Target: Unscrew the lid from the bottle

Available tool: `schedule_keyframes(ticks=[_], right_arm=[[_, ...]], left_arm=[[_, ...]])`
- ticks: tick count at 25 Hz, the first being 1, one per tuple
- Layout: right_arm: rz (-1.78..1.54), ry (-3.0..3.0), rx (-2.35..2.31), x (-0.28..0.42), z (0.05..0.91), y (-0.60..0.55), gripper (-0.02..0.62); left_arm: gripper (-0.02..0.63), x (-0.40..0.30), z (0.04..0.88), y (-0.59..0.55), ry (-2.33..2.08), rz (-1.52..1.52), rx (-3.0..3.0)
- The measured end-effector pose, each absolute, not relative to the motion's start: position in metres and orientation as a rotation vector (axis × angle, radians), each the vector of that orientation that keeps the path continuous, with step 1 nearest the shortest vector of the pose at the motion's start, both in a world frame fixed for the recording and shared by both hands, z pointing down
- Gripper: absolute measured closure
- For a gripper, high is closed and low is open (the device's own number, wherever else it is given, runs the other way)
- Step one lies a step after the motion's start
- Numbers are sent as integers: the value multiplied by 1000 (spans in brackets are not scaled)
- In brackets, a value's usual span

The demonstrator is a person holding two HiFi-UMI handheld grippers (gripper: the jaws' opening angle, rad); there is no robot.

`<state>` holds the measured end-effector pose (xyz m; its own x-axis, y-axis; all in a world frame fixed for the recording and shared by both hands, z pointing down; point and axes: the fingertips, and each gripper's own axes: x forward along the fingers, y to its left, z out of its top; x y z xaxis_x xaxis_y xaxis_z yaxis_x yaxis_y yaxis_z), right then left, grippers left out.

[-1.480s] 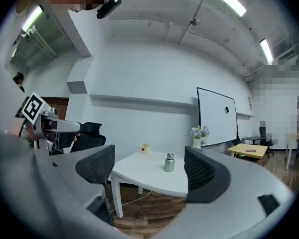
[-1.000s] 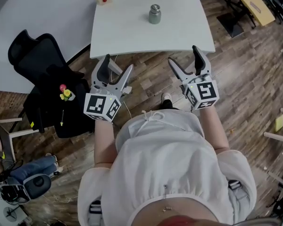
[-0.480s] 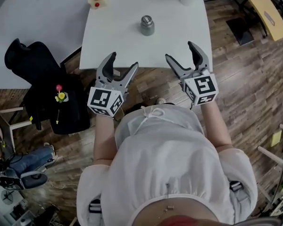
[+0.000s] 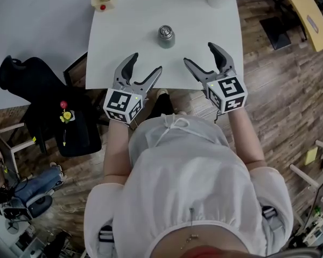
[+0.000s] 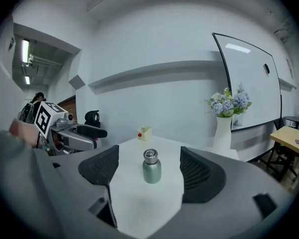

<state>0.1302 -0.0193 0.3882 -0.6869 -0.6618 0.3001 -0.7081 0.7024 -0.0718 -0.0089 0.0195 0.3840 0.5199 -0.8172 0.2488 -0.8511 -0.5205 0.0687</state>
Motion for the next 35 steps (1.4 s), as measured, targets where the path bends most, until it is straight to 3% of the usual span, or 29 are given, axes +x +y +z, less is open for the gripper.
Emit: schedule_keyframes(ticks=[13, 21, 33, 35], right_arm=[[390, -2441, 879, 49, 444, -112, 213], [399, -2281, 701, 24, 471, -129, 219], [472, -2135, 531, 7, 505, -131, 296], [460, -2110, 523, 7, 509, -132, 341]], left_arm=[[247, -33, 484, -96, -989, 404, 2671], [245, -8, 526, -119, -714, 496, 2744], [247, 18, 548, -138, -588, 548, 2833], [256, 18, 548, -138, -576, 547, 2847]])
